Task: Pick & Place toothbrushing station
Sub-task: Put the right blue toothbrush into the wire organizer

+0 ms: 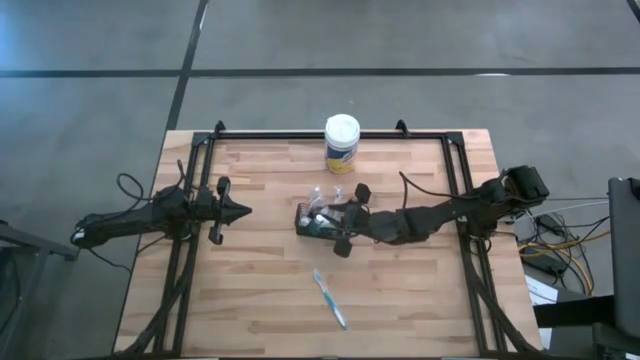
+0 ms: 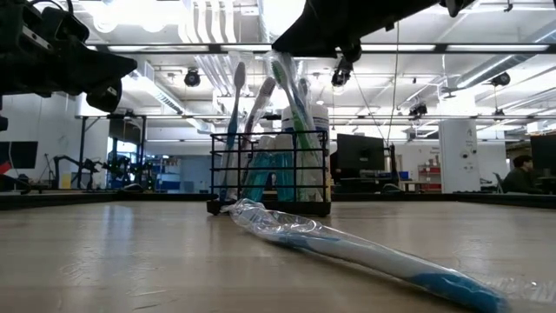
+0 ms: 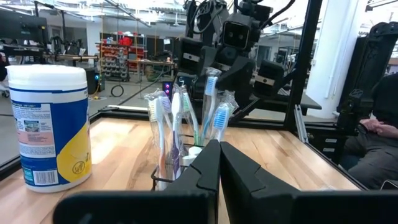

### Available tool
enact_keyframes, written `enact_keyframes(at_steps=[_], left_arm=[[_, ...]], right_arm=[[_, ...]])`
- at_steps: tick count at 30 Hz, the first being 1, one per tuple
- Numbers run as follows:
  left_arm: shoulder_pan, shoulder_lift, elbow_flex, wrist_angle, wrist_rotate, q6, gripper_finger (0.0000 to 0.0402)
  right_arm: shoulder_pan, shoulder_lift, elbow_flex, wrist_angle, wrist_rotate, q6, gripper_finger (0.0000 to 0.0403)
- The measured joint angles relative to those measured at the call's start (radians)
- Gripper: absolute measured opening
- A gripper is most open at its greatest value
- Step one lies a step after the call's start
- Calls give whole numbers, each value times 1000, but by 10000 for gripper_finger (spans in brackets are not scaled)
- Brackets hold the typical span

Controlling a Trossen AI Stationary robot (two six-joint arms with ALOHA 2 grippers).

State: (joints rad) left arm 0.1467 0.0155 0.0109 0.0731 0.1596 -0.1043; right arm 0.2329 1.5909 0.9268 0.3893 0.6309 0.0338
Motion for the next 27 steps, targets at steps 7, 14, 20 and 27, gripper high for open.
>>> enact_keyframes(at_steps=[7,14,20,27], left_arm=[[0,0,0,0,0,2,12],[0,0,0,2,0,0,12],[0,0,0,2,1,0,12],[0,0,0,2,2,-1,12]], right_arm=[[12,0,0,-6,-3,-4,23],[13,0,-1,-12,13,39,21],[14,0,-47,40,75,87,19],[17,0,-175,245,80,105,19]])
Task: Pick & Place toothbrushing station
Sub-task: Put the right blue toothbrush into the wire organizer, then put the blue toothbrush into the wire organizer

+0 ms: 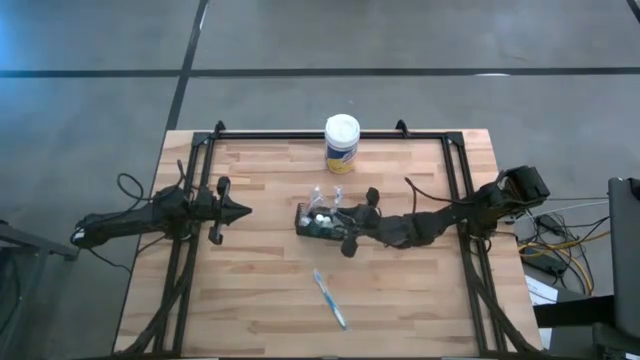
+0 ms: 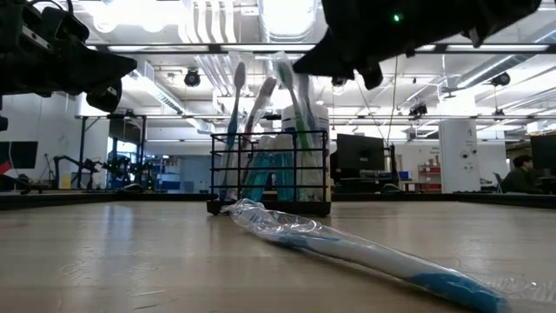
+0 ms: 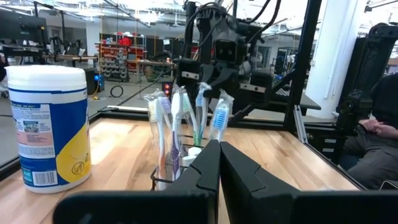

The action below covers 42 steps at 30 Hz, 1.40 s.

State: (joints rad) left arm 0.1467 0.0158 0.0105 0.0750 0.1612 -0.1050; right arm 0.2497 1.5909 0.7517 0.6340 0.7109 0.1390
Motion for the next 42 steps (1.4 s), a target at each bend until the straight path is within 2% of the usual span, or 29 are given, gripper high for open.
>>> enact_keyframes(at_steps=[7,13,19,24,29,36,39,42], left_arm=[[0,0,0,0,0,3,12],[0,0,0,0,-1,3,12],[0,0,0,0,-1,1,12],[0,0,0,0,-1,1,12],[0,0,0,0,-1,-5,12],[0,0,0,0,-1,-9,12],[0,0,0,0,-1,-9,12],[0,0,0,0,-1,-5,12]], right_arm=[[1,-2,-91,124,1,33,18],[2,-3,-110,145,-5,44,32],[7,3,-67,109,-55,11,101],[15,-8,-36,92,-57,-11,161],[22,-77,-20,48,-56,-14,197],[72,-250,36,-172,-55,33,209],[126,-288,154,-429,-57,70,210],[184,-259,327,-756,-56,193,209]])
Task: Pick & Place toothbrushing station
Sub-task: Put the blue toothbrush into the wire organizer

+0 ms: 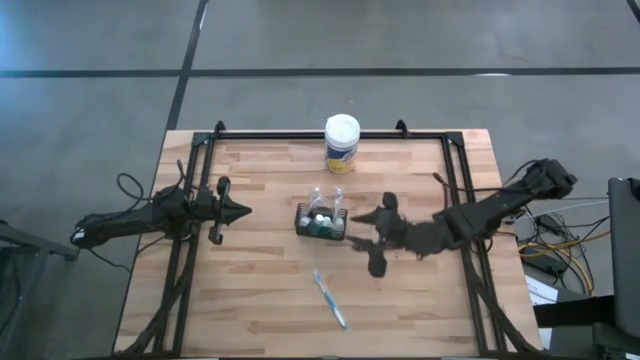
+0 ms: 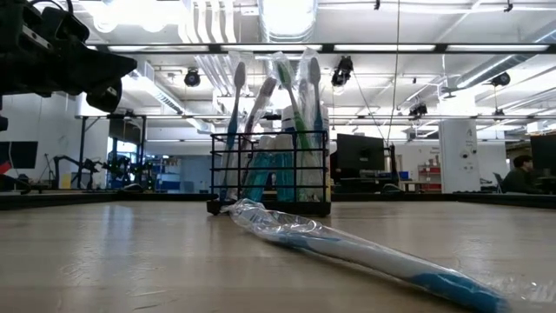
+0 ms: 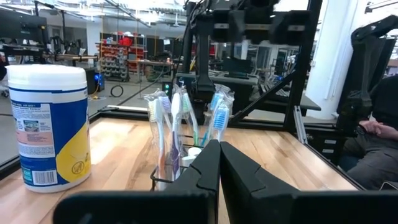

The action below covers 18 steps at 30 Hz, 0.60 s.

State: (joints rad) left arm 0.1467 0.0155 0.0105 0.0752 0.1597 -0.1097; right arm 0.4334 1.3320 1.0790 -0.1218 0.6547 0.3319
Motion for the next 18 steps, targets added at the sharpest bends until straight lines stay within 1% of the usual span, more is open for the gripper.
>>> enact_keyframes(at_steps=[2,5,7,10,14,18], left_arm=[[0,0,0,2,0,1,12],[0,0,0,9,0,1,12],[0,0,0,17,0,1,12],[0,0,0,23,0,1,12],[0,0,0,23,0,-13,12],[0,0,0,22,0,-48,12]], right_arm=[[37,47,120,-199,0,89,206],[78,162,302,-453,-7,219,201],[95,252,414,-596,-52,294,197],[100,393,571,-727,-141,384,193],[92,572,737,-813,-255,459,188],[73,744,900,-877,-387,473,188]])
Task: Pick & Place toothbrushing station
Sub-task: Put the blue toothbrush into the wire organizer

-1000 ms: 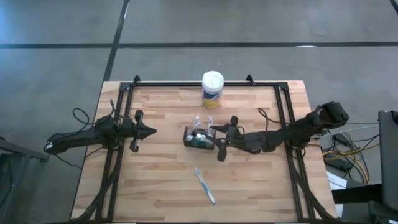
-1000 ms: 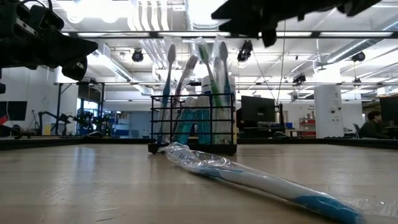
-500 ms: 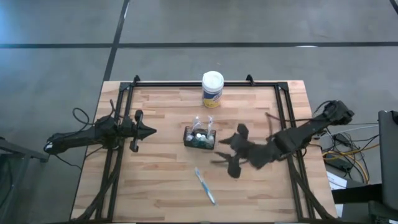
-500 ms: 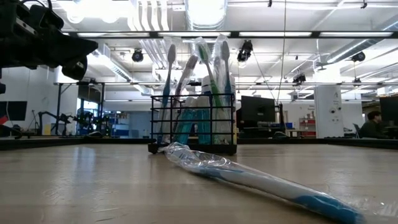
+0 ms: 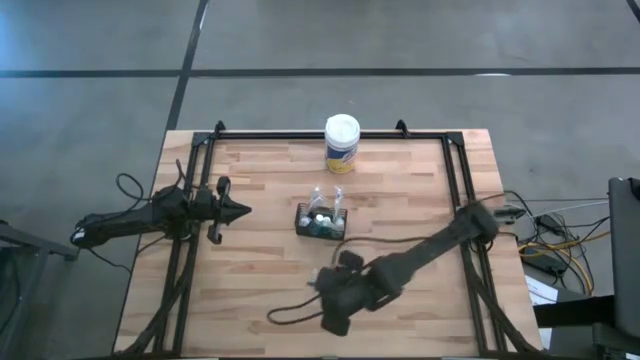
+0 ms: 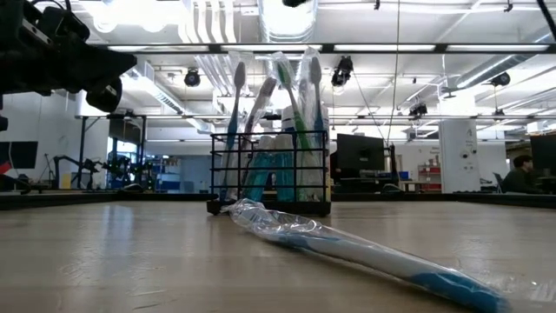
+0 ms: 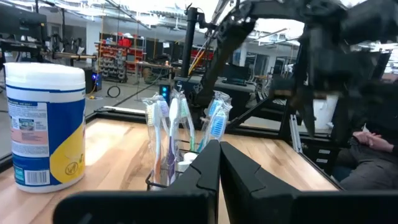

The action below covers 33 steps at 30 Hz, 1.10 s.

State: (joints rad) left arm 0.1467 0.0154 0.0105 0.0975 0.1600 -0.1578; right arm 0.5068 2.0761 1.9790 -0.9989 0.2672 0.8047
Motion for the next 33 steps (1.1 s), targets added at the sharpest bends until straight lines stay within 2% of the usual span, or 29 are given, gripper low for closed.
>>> enact_keyframes(at_steps=[7,12,24,33], left_arm=[[0,0,0,0,6,-16,12],[0,0,0,-1,7,-17,12],[0,0,0,-3,8,25,12],[0,0,0,-4,8,19,12]], right_arm=[[-16,246,228,-217,-46,56,200],[-29,337,276,-226,-117,69,213],[-45,341,227,-222,-171,95,245],[-54,341,209,-185,-197,202,241]])
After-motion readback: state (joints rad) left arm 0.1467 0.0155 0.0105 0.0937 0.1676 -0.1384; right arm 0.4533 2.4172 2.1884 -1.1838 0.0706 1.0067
